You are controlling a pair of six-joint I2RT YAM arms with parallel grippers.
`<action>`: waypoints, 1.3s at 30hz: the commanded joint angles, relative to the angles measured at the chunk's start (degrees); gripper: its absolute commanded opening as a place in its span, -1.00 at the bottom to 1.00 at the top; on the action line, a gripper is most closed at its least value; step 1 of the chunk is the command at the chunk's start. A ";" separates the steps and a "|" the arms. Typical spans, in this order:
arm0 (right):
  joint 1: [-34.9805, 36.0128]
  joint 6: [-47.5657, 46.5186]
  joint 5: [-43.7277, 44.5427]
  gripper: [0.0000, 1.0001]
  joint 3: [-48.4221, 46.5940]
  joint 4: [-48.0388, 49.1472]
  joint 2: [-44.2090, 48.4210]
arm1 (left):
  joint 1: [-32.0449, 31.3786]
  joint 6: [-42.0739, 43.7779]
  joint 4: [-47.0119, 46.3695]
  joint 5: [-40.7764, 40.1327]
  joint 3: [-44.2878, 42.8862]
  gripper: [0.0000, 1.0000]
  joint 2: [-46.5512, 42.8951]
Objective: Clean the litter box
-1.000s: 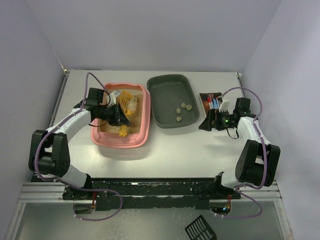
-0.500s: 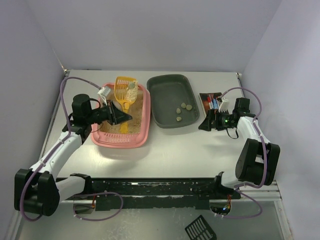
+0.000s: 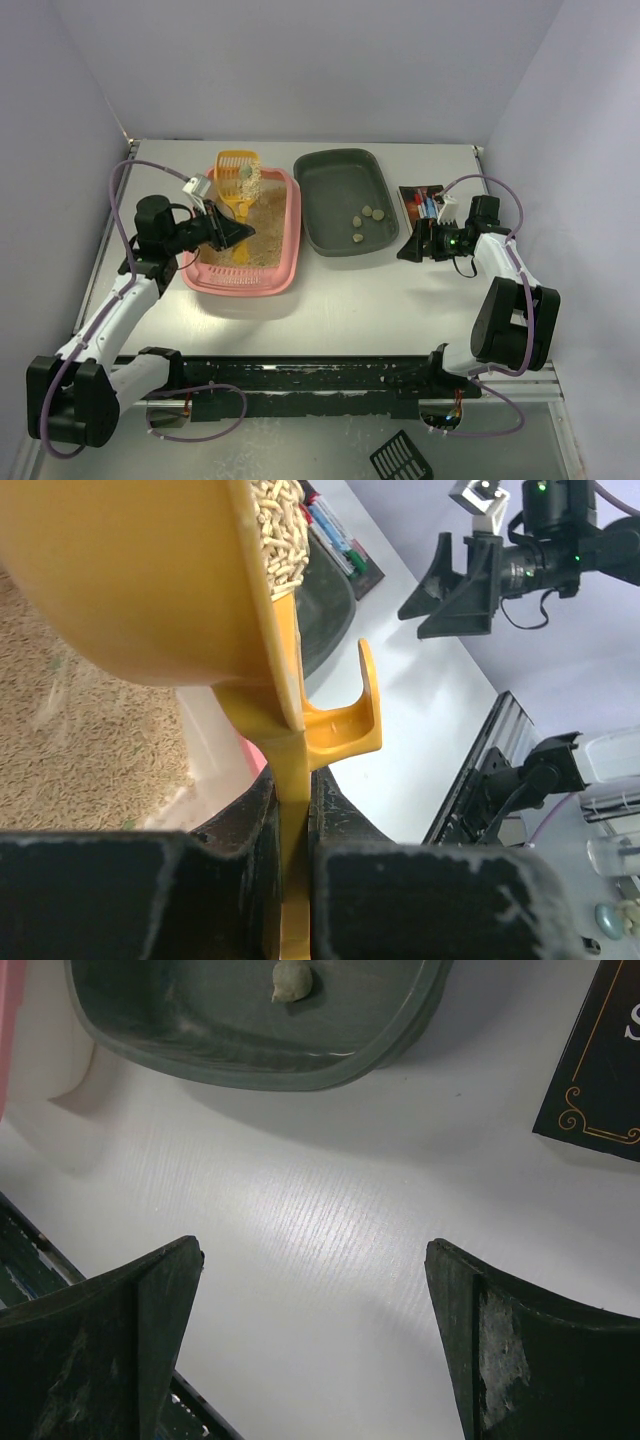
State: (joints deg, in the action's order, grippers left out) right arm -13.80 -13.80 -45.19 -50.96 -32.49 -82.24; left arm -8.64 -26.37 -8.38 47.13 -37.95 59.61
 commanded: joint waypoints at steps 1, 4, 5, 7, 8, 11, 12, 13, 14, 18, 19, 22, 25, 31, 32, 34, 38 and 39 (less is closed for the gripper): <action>0.36 0.14 0.43 0.89 -0.63 0.84 -0.29 | 2.11 -0.33 -3.92 -0.68 0.71 -0.86 0.60; 0.36 0.10 0.57 0.89 -0.63 0.86 -0.37 | 3.30 -2.81 -5.18 -0.80 1.65 -0.86 0.47; 0.36 0.09 0.54 0.89 -0.61 0.90 -0.34 | 3.77 -4.35 -6.01 -0.63 1.98 -0.86 0.56; 0.36 0.09 0.52 0.89 -0.55 0.92 -0.43 | 4.63 -9.92 -10.15 0.64 4.08 -0.85 1.05; 0.37 0.09 0.51 0.89 -0.62 0.86 -0.51 | 4.82 -13.70 -14.04 1.42 5.56 -0.86 1.44; 0.44 0.18 0.63 0.89 -0.59 0.92 -0.82 | 5.04 -26.83 -28.53 2.39 10.03 -0.86 3.58; 0.44 0.18 0.63 0.89 -0.60 0.92 -0.82 | 5.04 -30.51 -32.74 2.92 11.31 -0.85 4.75; 0.44 0.18 0.63 0.89 -0.61 0.94 -0.82 | 5.04 -34.61 -36.41 3.42 12.45 -0.86 5.98; 0.44 0.18 0.68 0.89 -0.63 0.86 -0.80 | 5.04 -40.04 -40.06 3.82 13.54 -0.86 7.55; 0.40 0.18 0.73 0.89 -0.63 0.92 -0.82 | 5.04 -53.61 -54.11 5.68 17.47 -0.85 13.62; 0.44 0.18 0.72 0.89 -0.63 0.87 -0.81 | 5.04 -56.38 -58.14 6.20 18.37 -0.85 15.34; 0.44 0.18 0.86 0.89 -0.63 0.92 -0.82 | 5.04 -59.69 -59.09 9.79 17.51 -0.85 19.47; 0.50 0.23 0.88 0.89 -0.63 0.91 -0.81 | 4.63 -69.31 -71.64 13.55 17.06 -0.85 26.34; 0.78 0.10 0.94 0.89 -0.63 0.90 -0.75 | 0.24 -78.68 -90.76 15.16 14.72 -0.86 34.83; 0.79 0.09 1.02 0.89 -0.59 0.92 -0.66 | -0.65 -78.33 -90.71 15.18 13.98 -0.86 34.59; 0.79 0.09 1.06 0.89 -0.70 0.88 -0.47 | -1.56 -77.98 -90.76 15.27 12.93 -0.85 33.99; 0.79 0.00 1.07 0.89 -0.72 0.81 -0.44 | -1.63 -77.69 -90.76 15.11 12.79 -0.86 33.90; 0.79 0.00 1.05 0.89 -0.72 0.85 -0.42 | -1.64 -77.47 -90.67 14.97 12.97 -0.86 33.97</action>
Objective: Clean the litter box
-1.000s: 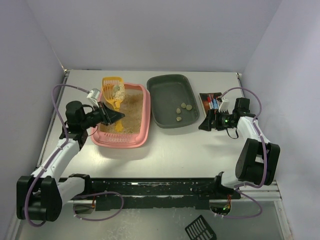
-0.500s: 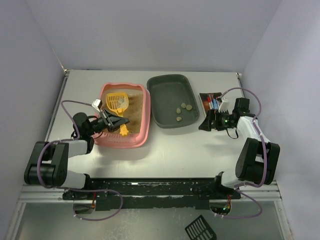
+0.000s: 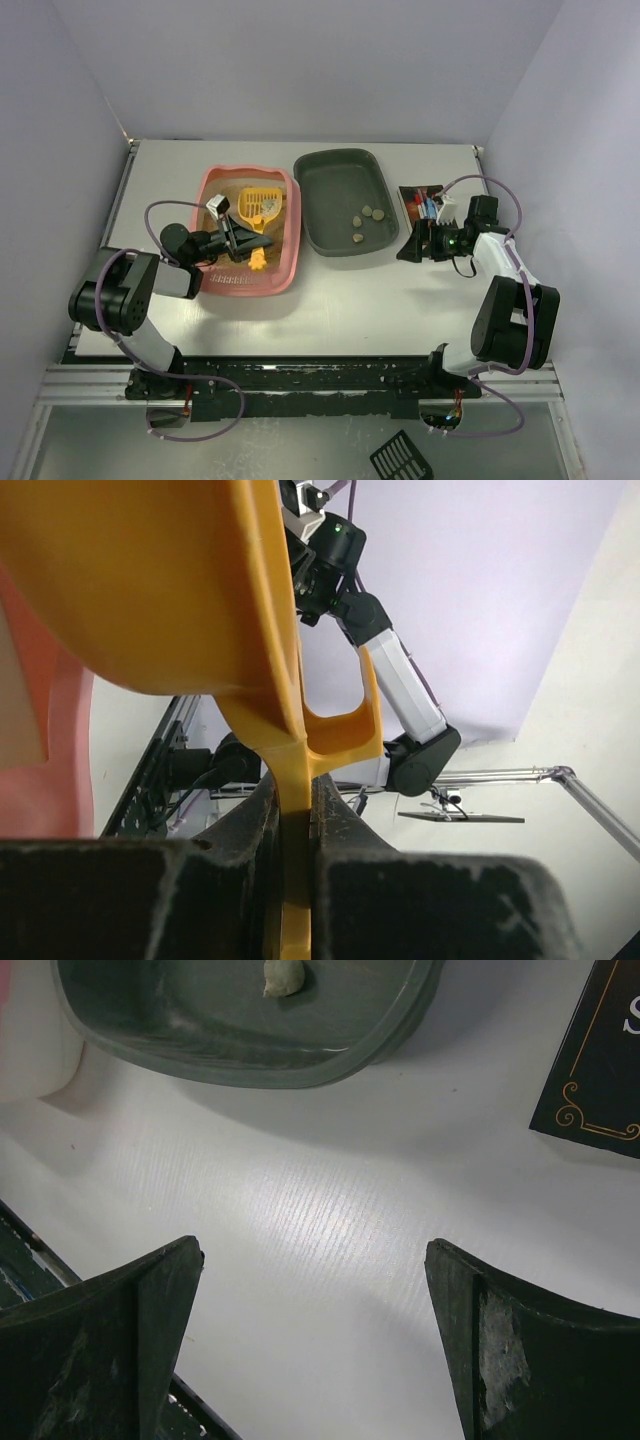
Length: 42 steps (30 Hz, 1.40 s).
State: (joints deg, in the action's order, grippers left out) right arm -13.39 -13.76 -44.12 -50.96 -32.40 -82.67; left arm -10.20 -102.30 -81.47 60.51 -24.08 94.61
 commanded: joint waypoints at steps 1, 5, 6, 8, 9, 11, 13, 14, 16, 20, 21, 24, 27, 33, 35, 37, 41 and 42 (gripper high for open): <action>0.38 -0.04 -0.06 0.89 -0.72 0.79 -0.03 | -0.04 -1.27 -17.56 1.38 -0.73 -0.85 -0.78; 0.38 -0.04 0.01 0.89 -0.70 0.74 -0.03 | 0.00 -0.34 -17.27 0.27 0.80 -0.85 1.12; 0.38 -0.04 0.08 0.89 -0.66 0.79 -0.03 | 0.00 -0.22 -17.20 0.04 1.13 -0.85 1.45; 0.38 -0.04 0.10 0.89 -0.70 0.77 -0.04 | 0.00 -0.46 -17.45 -0.13 1.56 -0.86 1.90; 0.38 0.04 0.16 0.89 -0.67 0.81 -0.15 | 0.02 -0.61 -17.32 -0.05 1.57 -0.85 1.81; 0.38 0.05 0.16 0.89 -0.68 0.87 -0.14 | 0.05 0.69 -12.79 0.31 1.16 -0.85 0.65; 0.46 0.13 0.23 0.89 -0.67 0.85 -0.28 | 0.12 8.58 2.21 0.33 0.38 -0.86 -3.61; 0.47 0.14 0.26 0.89 -0.67 0.85 -0.29 | 0.02 15.35 16.04 -0.23 -0.83 -0.86 -7.10; 0.47 0.16 0.29 0.89 -0.65 0.90 -0.29 | 0.02 38.45 51.84 -3.53 -7.52 -0.86 -14.46; 0.47 0.22 0.27 0.89 -0.72 0.97 -0.51 | 0.79 66.23 89.61 -9.08 -19.85 -0.86 -18.54; 0.47 0.25 0.25 0.89 -0.72 0.95 -0.55 | 1.20 67.20 91.87 -9.22 -20.47 -0.86 -18.95; 0.55 0.17 0.28 0.89 -0.72 0.95 -0.56 | 3.00 55.43 77.00 -2.02 -14.18 -0.85 -20.41; 0.56 0.15 0.50 0.89 -0.72 1.00 -0.31 | 3.69 33.82 43.33 2.22 -4.30 -0.85 -19.46; 0.62 0.18 0.35 0.89 -0.68 0.94 -0.40 | 3.87 -1.58 -16.46 3.74 1.24 -0.86 -9.69; 0.69 0.22 0.39 0.89 -0.72 0.97 -0.39 | 3.70 -3.06 -17.27 3.64 1.09 -0.86 -8.90; 0.73 0.19 0.43 0.89 -0.72 1.01 -0.23 | 3.68 -2.07 -16.61 3.65 1.35 -0.86 -9.27; 0.73 0.23 0.70 0.89 -0.72 1.05 -0.10 | 4.29 7.97 1.15 3.70 2.05 -0.86 -13.41; 0.73 0.22 0.69 0.89 -0.70 1.09 -0.11 | 4.79 17.19 17.52 2.82 1.33 -0.86 -16.96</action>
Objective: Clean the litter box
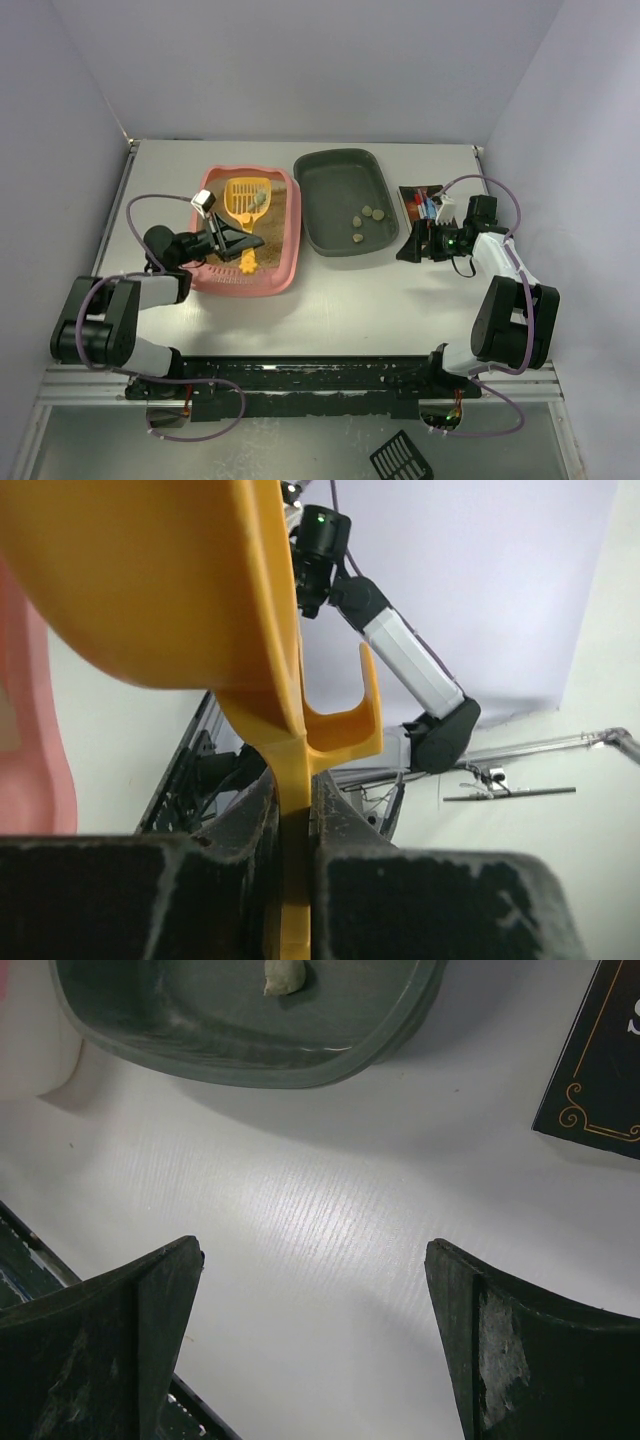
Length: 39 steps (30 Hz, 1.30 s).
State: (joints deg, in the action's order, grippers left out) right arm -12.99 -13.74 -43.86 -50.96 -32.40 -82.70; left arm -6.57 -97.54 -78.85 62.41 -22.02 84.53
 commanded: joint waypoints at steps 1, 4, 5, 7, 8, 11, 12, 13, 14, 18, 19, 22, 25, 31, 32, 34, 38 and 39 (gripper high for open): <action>0.34 0.20 0.36 0.89 -0.72 1.10 -0.10 | 1.35 25.23 35.84 -1.49 -3.33 -0.85 -11.29; 0.34 0.21 0.34 0.89 -0.72 1.04 -0.07 | 1.03 60.37 83.25 -8.87 -15.38 -0.86 -17.74; 0.34 0.25 0.45 0.89 -0.72 1.12 -0.17 | 2.05 59.62 81.97 -4.75 -15.61 -0.85 -17.48; 0.49 0.29 0.39 0.89 -0.93 1.10 -0.35 | 3.28 56.24 78.05 -1.87 -14.57 -0.85 -17.69; 0.70 0.29 0.41 0.89 -0.98 1.10 -0.36 | 3.31 54.43 75.55 -1.13 -13.75 -0.86 -17.95; 0.86 0.20 0.65 0.89 -0.89 1.06 0.01 | 3.40 49.91 68.98 0.21 -11.54 -0.85 -17.79; 0.86 0.20 0.84 0.88 -0.90 1.10 0.16 | 3.40 47.56 65.68 0.63 -10.45 -0.85 -17.74; 0.87 0.20 0.91 0.89 -0.90 1.07 0.21 | 3.40 43.04 60.79 1.27 -9.16 -0.86 -17.74; 0.87 0.13 0.96 0.89 -0.90 1.06 0.25 | 3.40 38.82 54.92 1.79 -7.52 -0.86 -17.69; 0.86 0.13 0.82 0.89 -0.77 1.14 0.34 | 3.49 43.89 59.67 -0.85 -8.30 -0.85 -17.55; 0.86 0.12 0.77 0.89 -0.80 1.12 0.39 | 3.49 53.25 72.75 -3.94 -11.82 -0.85 -17.97; 0.87 0.16 0.88 0.89 -0.81 1.12 0.26 | 4.65 65.22 94.50 -11.87 -18.54 -0.85 -17.28; 0.94 0.13 0.79 0.89 -0.81 1.20 0.17 | 5.68 64.92 95.80 -12.92 -18.84 -0.86 -17.21; 0.95 0.11 1.05 0.89 -0.80 1.15 0.47 | 5.69 37.70 53.36 1.15 -5.96 -0.86 -16.45; 0.95 0.07 1.05 0.89 -0.81 1.09 0.50 | 5.69 27.63 38.98 2.64 -2.75 -0.86 -15.27; 0.95 0.11 1.10 0.89 -0.81 1.17 0.43 | 5.69 16.65 22.70 3.48 -0.06 -0.86 -12.43; 0.95 -0.05 0.81 0.89 -0.82 0.95 0.56 | 5.69 45.41 69.23 -5.99 -9.12 -0.85 -16.48; 0.94 -0.06 0.82 0.89 -0.81 0.96 0.60 | 5.69 58.02 87.67 -12.81 -14.82 -0.86 -17.15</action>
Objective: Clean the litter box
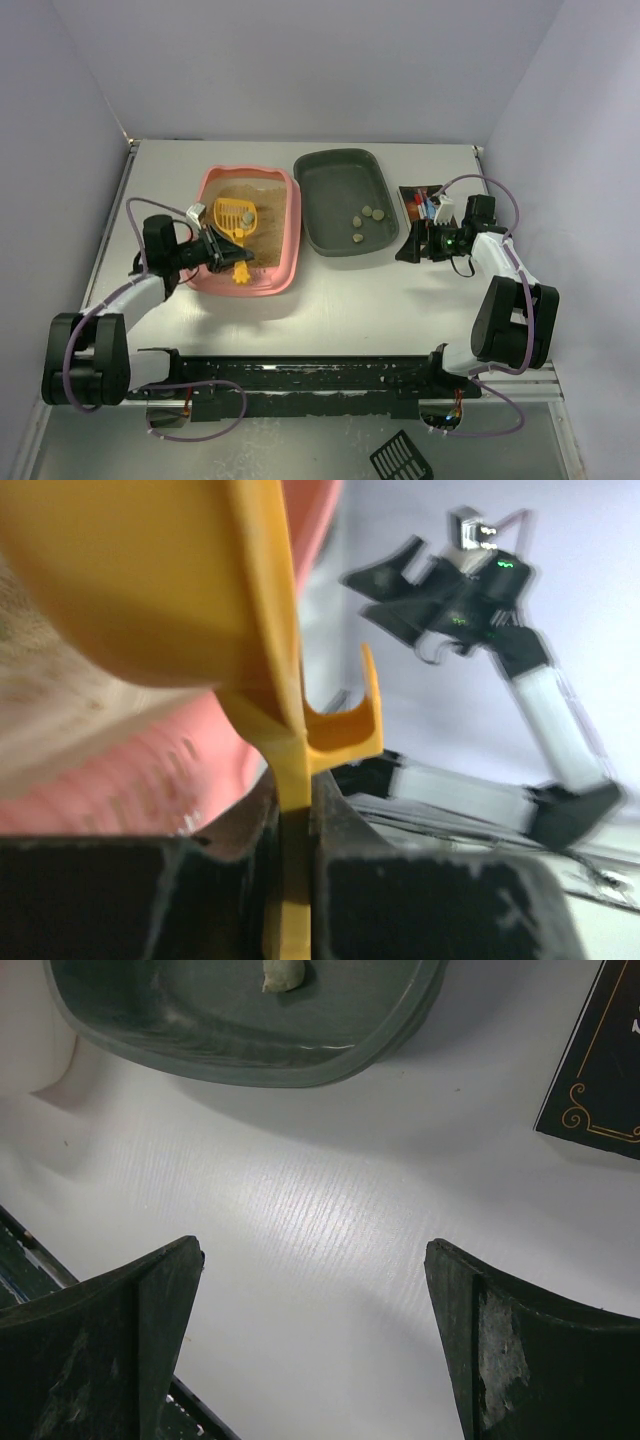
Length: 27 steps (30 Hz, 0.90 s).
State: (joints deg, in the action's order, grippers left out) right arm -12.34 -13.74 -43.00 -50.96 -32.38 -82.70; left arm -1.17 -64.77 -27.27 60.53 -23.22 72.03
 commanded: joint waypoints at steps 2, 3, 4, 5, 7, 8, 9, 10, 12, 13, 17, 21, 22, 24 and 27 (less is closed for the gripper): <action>0.29 0.02 0.16 0.88 -0.76 1.05 0.45 | 1.61 36.22 49.67 -16.04 -19.62 -0.85 -3.43; 0.30 0.08 0.06 0.88 -0.80 1.08 0.40 | 2.75 36.77 51.34 -14.84 -20.50 -0.86 -2.93; 0.36 0.11 -0.08 0.88 -0.79 1.12 0.27 | 3.37 35.50 49.97 -12.34 -20.08 -0.85 -2.77; 0.45 0.07 -0.11 0.88 -0.81 1.10 0.26 | 3.65 33.56 46.24 -9.88 -19.13 -0.86 -2.85; 0.63 0.07 0.09 0.88 -0.80 1.16 0.30 | 3.73 25.65 33.26 -2.74 -15.26 -0.85 -3.21; 0.64 0.03 0.16 0.88 -0.85 1.08 0.45 | 3.75 18.35 22.16 0.76 -11.76 -0.85 -3.48; 0.65 0.03 0.34 0.88 -0.87 1.01 0.45 | 3.76 9.18 9.53 3.09 -6.69 -0.85 -3.67; 0.65 0.03 0.42 0.88 -0.76 1.13 0.59 | 3.73 -0.37 -5.35 4.53 -3.35 -0.86 -3.08; 0.65 0.09 0.46 0.88 -0.81 1.12 0.61 | 3.53 -11.32 -20.81 5.37 -0.60 -0.85 -0.47; 0.65 0.11 0.43 0.88 -0.75 1.21 0.56 | 3.19 -7.56 -12.59 5.30 -1.91 -0.86 -0.01; 0.65 0.25 0.29 0.88 -0.72 1.18 0.30 | 0.93 35.65 46.05 -11.17 -18.51 -0.85 -2.30; 0.71 0.24 0.38 0.88 -0.74 1.19 0.17 | 1.33 13.46 15.72 2.59 -9.43 -0.86 -3.50; 0.73 0.21 0.40 0.88 -0.68 1.19 0.23 | 1.34 5.41 3.94 2.77 -6.02 -0.86 -3.01; 0.74 0.20 0.57 0.88 -0.72 1.21 0.33 | 1.10 4.92 4.42 1.21 -5.84 -0.86 -1.12; 0.74 0.21 0.82 0.88 -0.72 1.31 0.43 | -4.47 37.61 50.15 -16.36 -20.42 -0.86 1.08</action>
State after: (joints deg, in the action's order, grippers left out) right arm -11.92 -13.72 -42.61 -50.96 -32.36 -82.70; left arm -0.56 -48.16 -6.72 56.90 -31.94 70.50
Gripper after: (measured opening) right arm 0.942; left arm 0.167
